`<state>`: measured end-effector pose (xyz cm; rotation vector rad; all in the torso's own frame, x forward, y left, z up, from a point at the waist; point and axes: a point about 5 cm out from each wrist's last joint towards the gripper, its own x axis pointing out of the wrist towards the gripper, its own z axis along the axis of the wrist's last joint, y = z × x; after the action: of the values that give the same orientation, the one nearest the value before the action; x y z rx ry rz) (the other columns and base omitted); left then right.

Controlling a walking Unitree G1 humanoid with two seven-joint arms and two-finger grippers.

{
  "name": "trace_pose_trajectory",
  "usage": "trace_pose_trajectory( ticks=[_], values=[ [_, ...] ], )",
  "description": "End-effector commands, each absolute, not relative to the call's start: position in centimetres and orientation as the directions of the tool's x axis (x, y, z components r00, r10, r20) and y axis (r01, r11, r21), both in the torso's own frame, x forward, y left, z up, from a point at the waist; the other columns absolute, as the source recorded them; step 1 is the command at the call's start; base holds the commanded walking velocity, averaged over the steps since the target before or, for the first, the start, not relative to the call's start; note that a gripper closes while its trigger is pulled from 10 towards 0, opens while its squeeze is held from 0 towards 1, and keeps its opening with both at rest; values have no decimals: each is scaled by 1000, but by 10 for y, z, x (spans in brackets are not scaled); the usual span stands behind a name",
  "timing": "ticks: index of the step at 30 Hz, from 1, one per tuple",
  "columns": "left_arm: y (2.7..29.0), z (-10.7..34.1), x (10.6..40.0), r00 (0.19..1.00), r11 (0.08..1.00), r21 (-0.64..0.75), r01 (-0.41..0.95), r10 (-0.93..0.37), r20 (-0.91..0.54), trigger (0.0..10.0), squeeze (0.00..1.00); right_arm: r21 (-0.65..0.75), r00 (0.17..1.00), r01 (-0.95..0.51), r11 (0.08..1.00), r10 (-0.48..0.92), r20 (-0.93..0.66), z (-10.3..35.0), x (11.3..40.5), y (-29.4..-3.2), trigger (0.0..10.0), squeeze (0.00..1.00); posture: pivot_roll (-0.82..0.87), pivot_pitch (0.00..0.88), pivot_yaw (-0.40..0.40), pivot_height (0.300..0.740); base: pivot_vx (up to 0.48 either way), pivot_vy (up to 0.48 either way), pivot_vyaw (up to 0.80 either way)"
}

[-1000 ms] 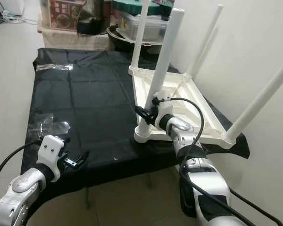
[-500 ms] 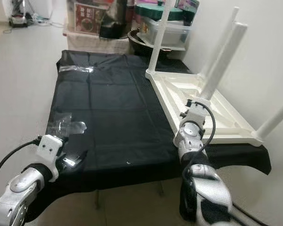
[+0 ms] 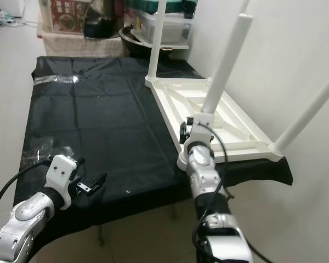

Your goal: Building children table

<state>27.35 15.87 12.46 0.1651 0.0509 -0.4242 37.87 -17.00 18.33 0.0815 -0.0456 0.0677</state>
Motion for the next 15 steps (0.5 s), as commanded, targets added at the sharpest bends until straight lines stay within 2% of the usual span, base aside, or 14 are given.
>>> trace_pose_trajectory(
  ticks=[1, 2, 3, 6, 11, 15],
  values=[
    [154, 120, 271, 905, 894, 139, 425, -415, -94, 10000, 0, 82, 962, -247, 966, 235, 138, 204, 379, -160, 10000, 0, 123, 0, -154, 740, 0, 0, 0],
    [153, 119, 271, 905, 895, 138, 425, -415, -94, 10000, 0, 67, 915, -380, 922, 365, 169, 212, 375, -157, 10000, 0, 131, 0, -159, 740, 0, 0, 0],
    [153, 119, 271, 905, 895, 138, 425, -415, -94, 10000, 0, 67, 915, -380, 922, 365, 169, 212, 375, -157, 10000, 0, 131, 0, -159, 740, 0, 0, 0],
    [153, 120, 272, 907, 897, 137, 420, -411, -90, 10000, 0, 0, 820, -564, 826, 560, 115, 206, 372, -148, 10000, 0, 143, 0, -172, 740, 0, 0, 0],
    [155, 122, 273, 912, 901, 139, 411, -402, -85, 10000, 0, -19, 771, -635, 773, 635, 54, 194, 375, -131, 10000, 0, 157, 0, -185, 740, 0, 0, 0],
    [155, 121, 272, 912, 902, 138, 409, -400, -85, 10000, 0, -18, 767, -641, 768, 641, 26, 188, 379, -125, 10000, 0, 165, 0, -192, 740, 0, 0, 0]
  ],
)
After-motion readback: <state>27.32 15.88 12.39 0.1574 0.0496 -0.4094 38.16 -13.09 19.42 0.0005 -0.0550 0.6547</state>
